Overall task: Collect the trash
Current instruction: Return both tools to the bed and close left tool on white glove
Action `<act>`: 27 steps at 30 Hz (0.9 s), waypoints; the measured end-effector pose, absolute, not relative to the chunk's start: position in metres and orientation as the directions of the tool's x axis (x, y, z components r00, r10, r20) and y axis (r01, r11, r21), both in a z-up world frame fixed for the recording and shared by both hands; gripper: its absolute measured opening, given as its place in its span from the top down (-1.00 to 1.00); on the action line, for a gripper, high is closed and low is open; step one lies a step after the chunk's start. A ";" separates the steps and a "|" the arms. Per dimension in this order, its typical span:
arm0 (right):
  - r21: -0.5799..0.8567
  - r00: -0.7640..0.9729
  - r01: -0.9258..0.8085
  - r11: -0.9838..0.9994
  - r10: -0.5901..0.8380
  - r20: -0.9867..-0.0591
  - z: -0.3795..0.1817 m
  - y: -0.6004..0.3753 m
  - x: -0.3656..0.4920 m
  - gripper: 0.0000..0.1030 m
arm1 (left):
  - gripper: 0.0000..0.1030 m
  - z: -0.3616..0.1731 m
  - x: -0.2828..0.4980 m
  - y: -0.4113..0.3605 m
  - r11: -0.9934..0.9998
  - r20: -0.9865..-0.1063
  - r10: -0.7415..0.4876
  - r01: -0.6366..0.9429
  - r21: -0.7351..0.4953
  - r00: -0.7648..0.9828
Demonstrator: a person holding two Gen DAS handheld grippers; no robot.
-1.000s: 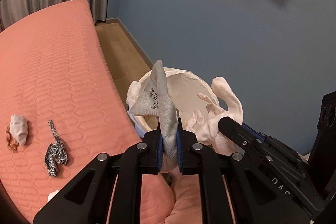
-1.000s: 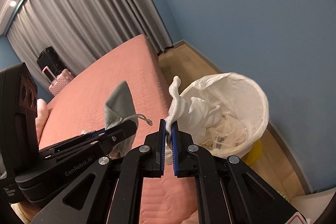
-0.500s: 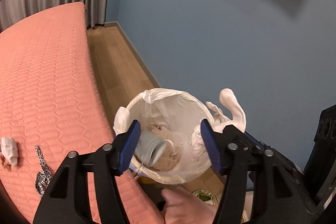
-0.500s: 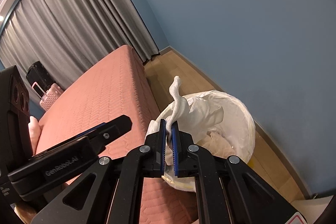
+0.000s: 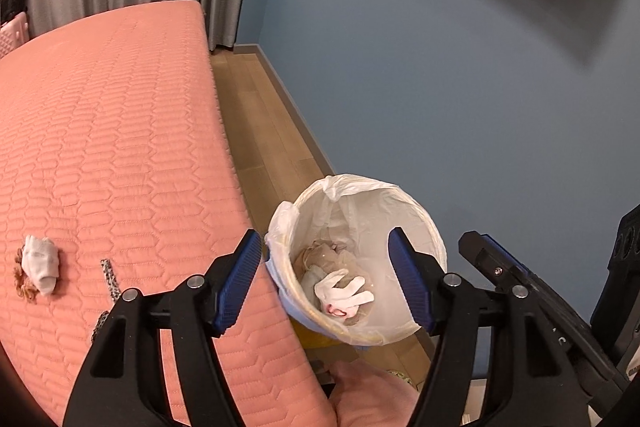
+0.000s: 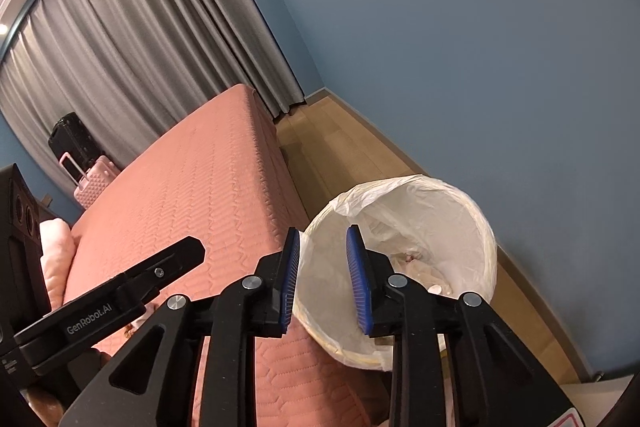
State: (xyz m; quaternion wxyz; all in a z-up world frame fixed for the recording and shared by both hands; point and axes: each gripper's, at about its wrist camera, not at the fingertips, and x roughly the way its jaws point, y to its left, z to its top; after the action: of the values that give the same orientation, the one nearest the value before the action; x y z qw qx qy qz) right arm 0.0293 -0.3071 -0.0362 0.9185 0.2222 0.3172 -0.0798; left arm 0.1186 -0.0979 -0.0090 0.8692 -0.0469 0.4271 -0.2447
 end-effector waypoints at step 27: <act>0.301 0.673 0.043 0.953 0.195 -0.713 -0.068 -0.153 0.003 0.51 | -0.47 -0.058 0.053 0.064 0.945 -0.788 -0.324 0.218 -0.244 0.524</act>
State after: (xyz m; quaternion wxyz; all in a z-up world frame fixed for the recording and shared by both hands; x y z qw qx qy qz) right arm 0.0033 -0.1526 -0.0681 0.9026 0.1478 0.4021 0.0420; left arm 0.0529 0.0641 -0.0580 0.8712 -0.0573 0.4622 -0.1554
